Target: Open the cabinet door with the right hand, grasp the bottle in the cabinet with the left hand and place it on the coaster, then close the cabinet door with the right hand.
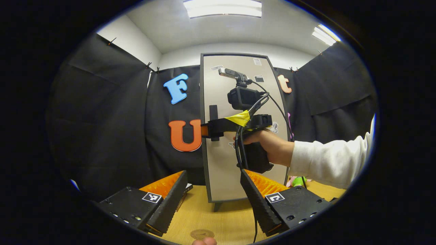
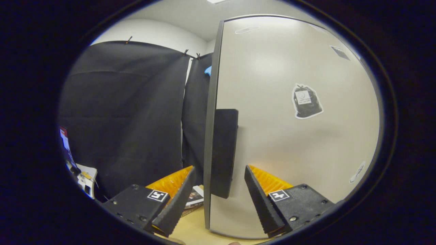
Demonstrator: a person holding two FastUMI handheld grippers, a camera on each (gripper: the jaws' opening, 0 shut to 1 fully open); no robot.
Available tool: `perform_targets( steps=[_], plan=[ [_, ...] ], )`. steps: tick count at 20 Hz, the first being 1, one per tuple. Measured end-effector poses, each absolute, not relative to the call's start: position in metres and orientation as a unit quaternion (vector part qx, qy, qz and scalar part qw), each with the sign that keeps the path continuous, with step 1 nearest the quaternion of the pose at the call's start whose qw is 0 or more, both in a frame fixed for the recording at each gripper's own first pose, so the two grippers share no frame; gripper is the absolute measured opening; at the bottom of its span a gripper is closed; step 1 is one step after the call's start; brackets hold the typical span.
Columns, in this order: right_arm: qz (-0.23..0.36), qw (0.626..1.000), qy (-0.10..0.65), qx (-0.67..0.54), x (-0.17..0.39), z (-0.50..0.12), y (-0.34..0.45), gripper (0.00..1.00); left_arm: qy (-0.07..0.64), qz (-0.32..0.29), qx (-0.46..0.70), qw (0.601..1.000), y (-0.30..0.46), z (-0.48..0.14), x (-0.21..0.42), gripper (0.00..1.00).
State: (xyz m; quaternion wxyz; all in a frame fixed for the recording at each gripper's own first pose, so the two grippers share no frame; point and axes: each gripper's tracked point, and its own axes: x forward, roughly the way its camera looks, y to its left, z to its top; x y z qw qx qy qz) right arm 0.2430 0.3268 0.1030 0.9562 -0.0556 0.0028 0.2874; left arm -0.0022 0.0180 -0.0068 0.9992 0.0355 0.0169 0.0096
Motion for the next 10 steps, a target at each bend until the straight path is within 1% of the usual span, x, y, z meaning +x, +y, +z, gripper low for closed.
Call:
perform_targets(
  steps=[1, 2, 4, 5, 6, 7, 9, 10],
  plan=[
    [0.289, 0.956, 0.003, -0.058, 0.244, 0.103, 0.33, 0.87, 0.017, 0.01, 0.036, 0.999, 0.019, -0.007, -0.002, 0.95],
    [0.288, 0.956, 0.003, -0.057, 0.245, 0.103, 0.333, 0.84, 0.017, 0.012, 0.036, 0.999, 0.021, -0.008, -0.002, 0.95],
    [0.272, 0.961, 0.007, -0.053, 0.25, 0.101, 0.331, 0.72, 0.017, 0.016, 0.033, 0.999, 0.024, -0.007, -0.004, 0.94],
    [0.265, 0.963, 0.005, -0.042, 0.253, 0.103, 0.332, 0.58, 0.017, 0.017, 0.031, 0.999, 0.026, -0.007, -0.005, 0.95],
    [0.256, 0.966, 0.003, -0.036, 0.254, 0.103, 0.328, 0.54, 0.017, 0.019, 0.03, 0.999, 0.028, -0.008, -0.006, 0.95],
    [0.251, 0.968, 0.002, -0.03, 0.255, 0.104, 0.326, 0.45, 0.018, 0.02, 0.028, 0.999, 0.03, -0.009, -0.006, 0.95],
    [0.249, 0.968, -0.002, -0.029, 0.255, 0.104, 0.325, 0.35, 0.022, 0.021, 0.026, 0.999, 0.033, -0.011, -0.007, 0.95],
    [0.248, 0.968, -0.007, -0.036, 0.255, 0.104, 0.325, 0.33, 0.023, 0.022, 0.027, 0.999, 0.035, -0.012, -0.007, 0.95]
  ],
)
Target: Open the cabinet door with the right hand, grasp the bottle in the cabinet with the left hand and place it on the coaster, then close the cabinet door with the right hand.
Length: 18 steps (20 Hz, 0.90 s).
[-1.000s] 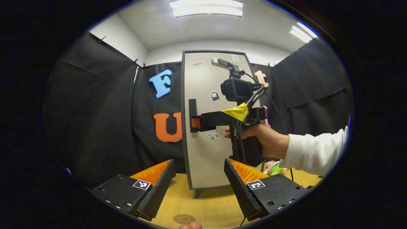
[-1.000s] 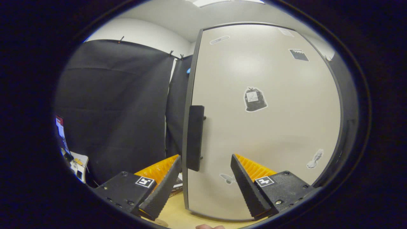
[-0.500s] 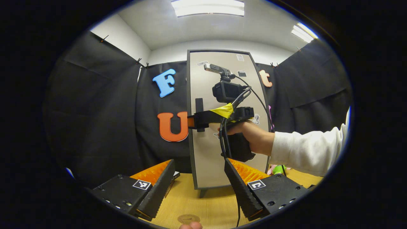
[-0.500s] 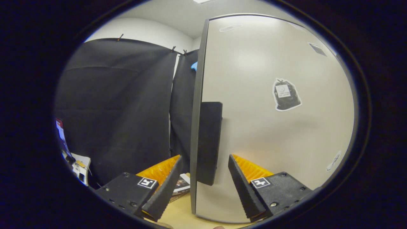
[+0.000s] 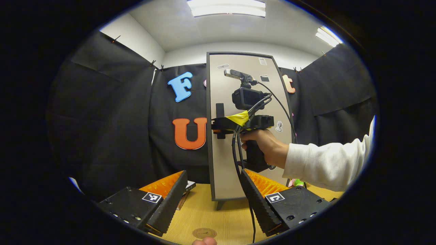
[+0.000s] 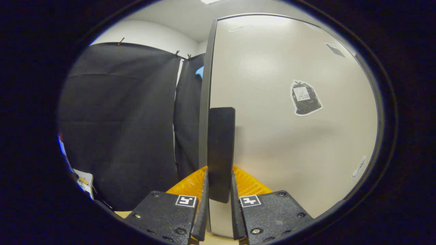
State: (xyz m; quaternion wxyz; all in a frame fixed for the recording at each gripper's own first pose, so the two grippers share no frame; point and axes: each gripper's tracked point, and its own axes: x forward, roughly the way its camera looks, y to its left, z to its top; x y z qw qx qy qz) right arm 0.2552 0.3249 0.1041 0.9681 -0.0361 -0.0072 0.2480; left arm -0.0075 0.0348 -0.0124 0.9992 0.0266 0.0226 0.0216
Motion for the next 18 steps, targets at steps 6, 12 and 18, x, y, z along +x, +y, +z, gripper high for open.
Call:
perform_targets(
  steps=[6, 12, 18],
  plan=[
    [0.243, 0.969, 0.002, -0.034, 0.249, 0.103, 0.324, 0.23, 0.017, 0.03, 0.027, 0.999, 0.046, -0.011, -0.012, 0.95],
    [0.26, 0.965, 0.005, -0.038, 0.227, 0.104, 0.322, 0.24, 0.023, 0.038, 0.021, 0.999, 0.056, -0.017, -0.013, 0.95],
    [0.271, 0.962, 0.002, -0.029, 0.194, 0.106, 0.311, 0.23, 0.025, 0.039, 0.017, 0.999, 0.061, -0.021, -0.017, 0.94]
  ],
)
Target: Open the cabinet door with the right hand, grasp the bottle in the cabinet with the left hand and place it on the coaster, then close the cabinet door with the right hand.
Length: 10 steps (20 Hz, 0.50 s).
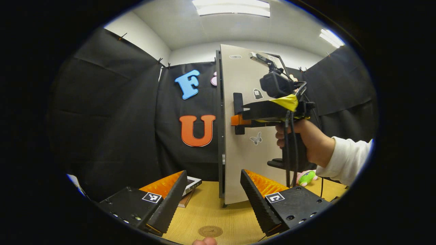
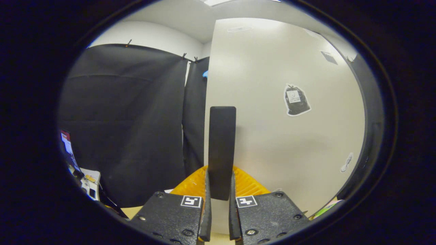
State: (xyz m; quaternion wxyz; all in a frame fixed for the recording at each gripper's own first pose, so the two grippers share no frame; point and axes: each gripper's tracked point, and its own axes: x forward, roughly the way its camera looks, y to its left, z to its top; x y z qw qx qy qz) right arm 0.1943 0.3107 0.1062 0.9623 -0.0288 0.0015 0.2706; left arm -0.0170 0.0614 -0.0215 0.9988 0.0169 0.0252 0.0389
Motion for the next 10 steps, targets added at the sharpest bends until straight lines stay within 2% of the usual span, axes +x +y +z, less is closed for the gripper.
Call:
perform_targets(
  steps=[10],
  plan=[
    [0.284, 0.959, 0.003, -0.017, 0.141, 0.111, 0.274, 0.22, 0.023, 0.032, 0.015, 0.999, 0.056, -0.019, -0.022, 0.95]
  ],
)
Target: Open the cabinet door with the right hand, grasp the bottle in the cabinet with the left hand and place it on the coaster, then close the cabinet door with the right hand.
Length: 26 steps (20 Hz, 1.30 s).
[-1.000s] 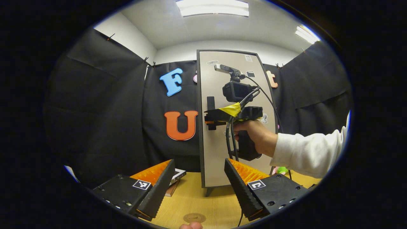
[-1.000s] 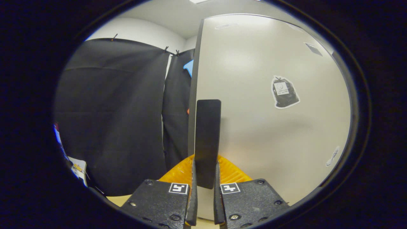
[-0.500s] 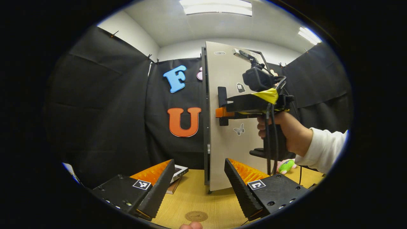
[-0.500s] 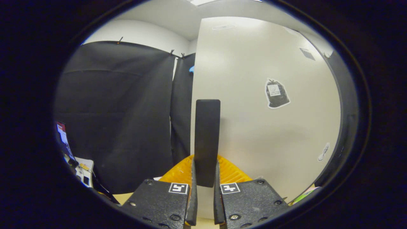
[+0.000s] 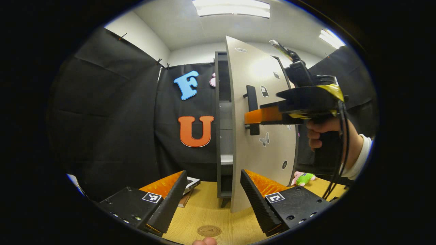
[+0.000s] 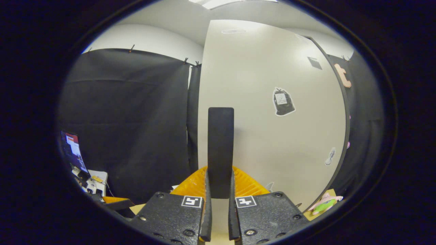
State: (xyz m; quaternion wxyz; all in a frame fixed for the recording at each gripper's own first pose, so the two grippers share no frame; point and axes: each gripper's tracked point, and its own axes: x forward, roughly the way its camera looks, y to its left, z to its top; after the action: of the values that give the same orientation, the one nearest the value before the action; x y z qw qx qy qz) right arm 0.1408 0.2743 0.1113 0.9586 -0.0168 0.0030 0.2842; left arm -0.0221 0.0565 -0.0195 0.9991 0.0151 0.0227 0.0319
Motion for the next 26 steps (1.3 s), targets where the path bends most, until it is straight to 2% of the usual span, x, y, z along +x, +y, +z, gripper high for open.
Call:
perform_targets(
  steps=[9, 16, 26],
  plan=[
    [0.28, 0.96, -0.001, -0.003, 0.108, 0.114, 0.239, 0.16, 0.018, 0.026, 0.014, 0.999, 0.052, -0.018, -0.021, 0.94],
    [0.262, 0.965, 0.003, -0.011, 0.073, 0.115, 0.194, 0.16, 0.016, 0.008, 0.008, 1.0, 0.037, -0.019, -0.02, 0.94],
    [0.194, 0.981, -0.002, -0.012, 0.044, 0.115, 0.125, 0.15, 0.022, -0.05, -0.005, 0.998, -0.016, -0.022, -0.02, 0.94]
  ],
)
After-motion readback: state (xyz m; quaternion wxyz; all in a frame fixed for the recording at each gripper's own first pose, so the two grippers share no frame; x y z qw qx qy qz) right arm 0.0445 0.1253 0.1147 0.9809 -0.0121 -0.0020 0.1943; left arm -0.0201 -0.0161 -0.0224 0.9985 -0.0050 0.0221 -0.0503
